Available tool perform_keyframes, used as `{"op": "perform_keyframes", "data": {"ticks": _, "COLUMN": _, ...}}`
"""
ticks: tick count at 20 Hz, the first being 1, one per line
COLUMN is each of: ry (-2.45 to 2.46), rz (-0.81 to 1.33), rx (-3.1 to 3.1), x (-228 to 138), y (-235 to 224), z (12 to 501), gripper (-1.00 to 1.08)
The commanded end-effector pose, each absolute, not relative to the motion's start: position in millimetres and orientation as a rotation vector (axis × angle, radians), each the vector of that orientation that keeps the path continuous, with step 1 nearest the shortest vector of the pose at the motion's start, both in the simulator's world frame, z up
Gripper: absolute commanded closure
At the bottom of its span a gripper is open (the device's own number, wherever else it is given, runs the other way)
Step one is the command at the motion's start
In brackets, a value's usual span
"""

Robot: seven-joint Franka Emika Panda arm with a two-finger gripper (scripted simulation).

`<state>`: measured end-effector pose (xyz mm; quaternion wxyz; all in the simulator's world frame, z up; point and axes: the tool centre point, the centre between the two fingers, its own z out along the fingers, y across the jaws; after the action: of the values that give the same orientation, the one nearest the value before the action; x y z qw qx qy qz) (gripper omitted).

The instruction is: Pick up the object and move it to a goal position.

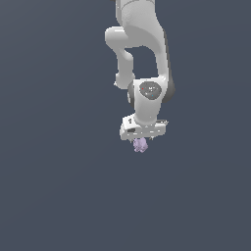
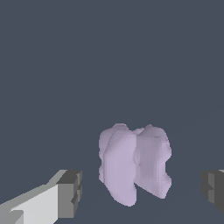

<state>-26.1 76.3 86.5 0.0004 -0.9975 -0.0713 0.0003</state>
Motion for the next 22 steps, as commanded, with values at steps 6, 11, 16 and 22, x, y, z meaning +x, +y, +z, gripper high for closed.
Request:
{"op": "perform_keyframes", "data": {"ticks": 6, "ry": -0.227, "rz": 0.001, "rx": -3.133, "x": -28, "y": 77, "z": 54, "gripper": -0.92}}
{"op": "perform_keyframes", "data": {"ticks": 11, "ry": -0.228, "rz": 0.000, "rx": -3.133, "x": -27, "y": 77, "z": 41, "gripper": -0.92}}
{"op": "perform_keyframes", "data": {"ticks": 16, "ry": -0.228, "rz": 0.000, "rx": -3.133, "x": -27, "y": 77, "z": 40, "gripper": 1.08}}
{"op": "perform_keyframes", "data": {"ticks": 22, "ry": -0.228, "rz": 0.000, "rx": -3.133, "x": -27, "y": 77, "z": 40, "gripper": 1.08}}
